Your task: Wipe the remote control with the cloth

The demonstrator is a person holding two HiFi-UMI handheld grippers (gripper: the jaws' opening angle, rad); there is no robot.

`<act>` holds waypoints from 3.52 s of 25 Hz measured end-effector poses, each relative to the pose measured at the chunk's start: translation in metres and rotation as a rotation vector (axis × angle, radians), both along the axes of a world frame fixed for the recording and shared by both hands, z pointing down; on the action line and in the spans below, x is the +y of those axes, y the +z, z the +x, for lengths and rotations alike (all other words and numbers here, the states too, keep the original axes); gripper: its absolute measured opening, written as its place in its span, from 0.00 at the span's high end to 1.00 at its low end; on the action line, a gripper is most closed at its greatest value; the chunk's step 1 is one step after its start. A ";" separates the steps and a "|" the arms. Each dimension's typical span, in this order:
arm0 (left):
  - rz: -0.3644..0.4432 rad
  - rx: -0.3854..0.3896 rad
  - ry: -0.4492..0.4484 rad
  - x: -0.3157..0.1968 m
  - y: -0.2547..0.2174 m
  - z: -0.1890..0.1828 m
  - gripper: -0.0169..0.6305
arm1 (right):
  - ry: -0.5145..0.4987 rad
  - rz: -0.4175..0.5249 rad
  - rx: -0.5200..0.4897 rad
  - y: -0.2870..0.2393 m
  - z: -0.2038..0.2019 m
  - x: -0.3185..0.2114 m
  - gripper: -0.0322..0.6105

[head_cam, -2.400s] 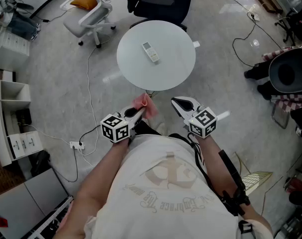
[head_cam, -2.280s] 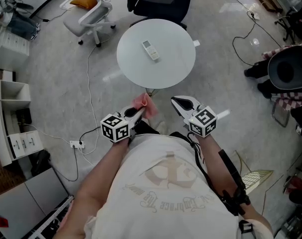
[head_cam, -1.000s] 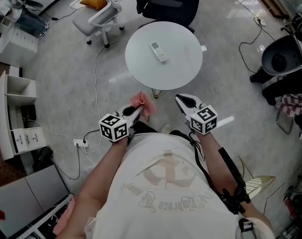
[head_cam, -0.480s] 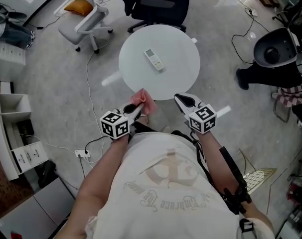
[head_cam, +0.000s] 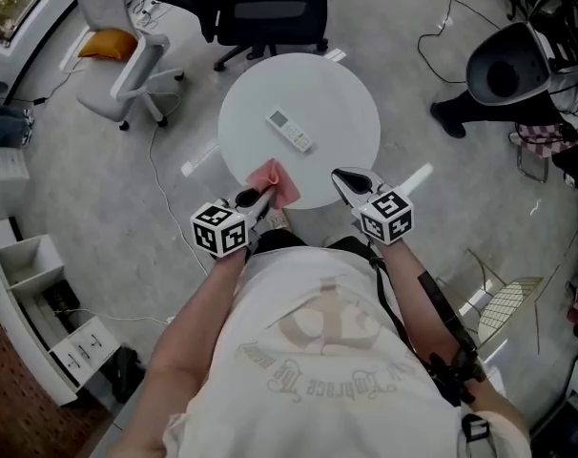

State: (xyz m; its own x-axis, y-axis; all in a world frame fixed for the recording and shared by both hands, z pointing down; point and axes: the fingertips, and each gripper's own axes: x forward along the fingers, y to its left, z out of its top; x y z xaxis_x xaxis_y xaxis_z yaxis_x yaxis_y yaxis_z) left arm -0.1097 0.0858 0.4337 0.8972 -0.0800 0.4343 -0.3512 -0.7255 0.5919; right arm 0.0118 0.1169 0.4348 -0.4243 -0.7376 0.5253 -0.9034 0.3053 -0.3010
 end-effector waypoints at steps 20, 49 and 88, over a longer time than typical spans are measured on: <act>-0.120 -0.034 0.106 -0.052 0.036 -0.008 0.95 | 0.038 -0.219 0.179 0.072 -0.009 -0.044 0.94; -0.176 -0.225 0.272 -0.094 0.094 0.078 0.95 | -0.099 -0.297 0.260 0.151 0.002 -0.088 0.59; -0.205 -0.524 0.432 -0.097 0.153 0.133 0.95 | -0.339 -0.282 0.383 0.172 0.003 -0.097 0.63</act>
State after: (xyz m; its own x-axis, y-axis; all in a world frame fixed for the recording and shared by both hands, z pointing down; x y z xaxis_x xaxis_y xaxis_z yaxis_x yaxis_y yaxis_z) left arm 0.0234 -0.0111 0.5865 0.4989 0.3651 0.7860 -0.3336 -0.7562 0.5630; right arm 0.0152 0.0199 0.6072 -0.3537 -0.4030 0.8441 -0.8295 0.5521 -0.0840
